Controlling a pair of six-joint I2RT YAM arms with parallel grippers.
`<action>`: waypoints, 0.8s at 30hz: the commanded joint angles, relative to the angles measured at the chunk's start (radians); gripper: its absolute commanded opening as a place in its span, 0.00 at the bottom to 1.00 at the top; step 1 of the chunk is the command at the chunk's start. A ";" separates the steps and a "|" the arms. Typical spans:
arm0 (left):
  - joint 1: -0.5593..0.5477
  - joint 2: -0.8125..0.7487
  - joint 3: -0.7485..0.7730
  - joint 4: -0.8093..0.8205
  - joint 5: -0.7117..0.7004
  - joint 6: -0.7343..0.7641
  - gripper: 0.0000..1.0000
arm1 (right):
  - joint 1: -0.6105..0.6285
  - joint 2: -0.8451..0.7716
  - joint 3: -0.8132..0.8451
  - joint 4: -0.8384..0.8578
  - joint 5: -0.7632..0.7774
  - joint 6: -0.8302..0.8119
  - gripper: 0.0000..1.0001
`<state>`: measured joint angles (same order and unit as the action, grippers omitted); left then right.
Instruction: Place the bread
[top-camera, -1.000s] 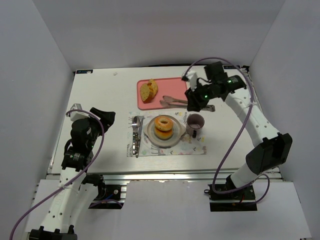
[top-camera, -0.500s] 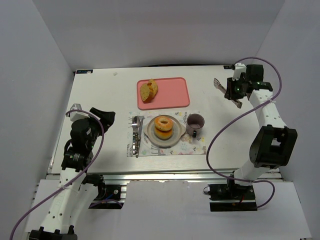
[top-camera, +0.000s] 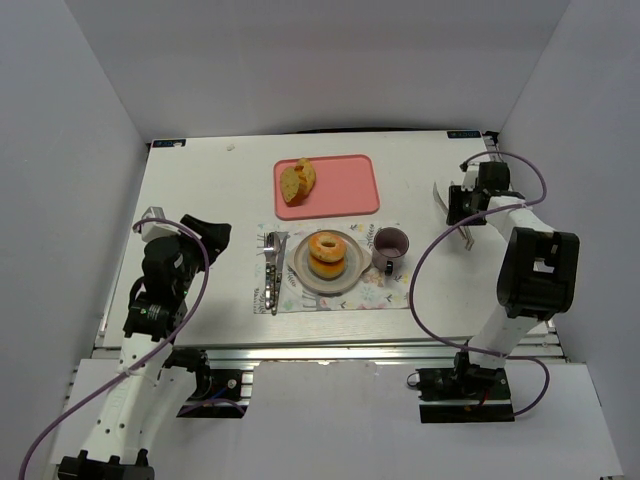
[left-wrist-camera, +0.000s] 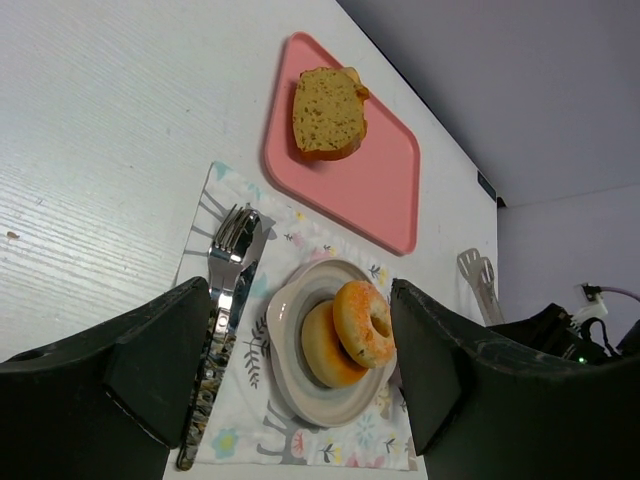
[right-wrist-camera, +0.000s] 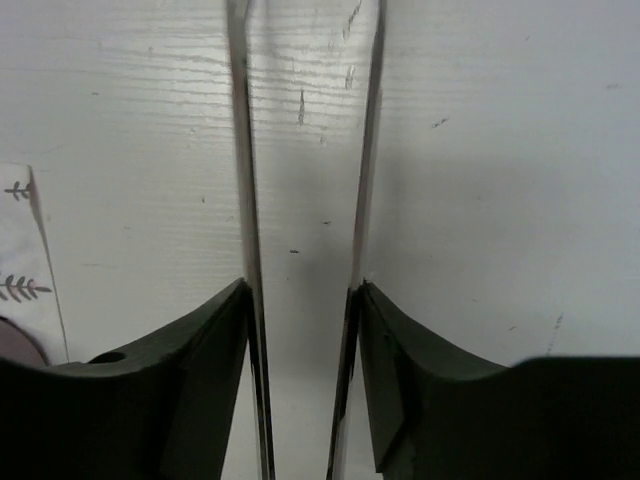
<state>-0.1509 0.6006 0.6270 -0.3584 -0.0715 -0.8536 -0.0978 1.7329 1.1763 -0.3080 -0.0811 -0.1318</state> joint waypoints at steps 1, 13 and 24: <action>-0.003 0.001 0.016 0.007 -0.005 0.011 0.82 | -0.003 0.022 -0.020 0.067 0.020 0.003 0.54; -0.003 0.028 0.033 0.012 0.001 0.024 0.82 | -0.005 0.155 0.028 -0.077 0.027 -0.046 0.69; -0.003 0.008 0.011 0.022 -0.002 0.011 0.82 | -0.011 -0.045 0.144 -0.161 0.023 -0.121 0.90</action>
<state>-0.1509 0.6228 0.6270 -0.3576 -0.0711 -0.8467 -0.1047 1.7931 1.2369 -0.4496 -0.0574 -0.2146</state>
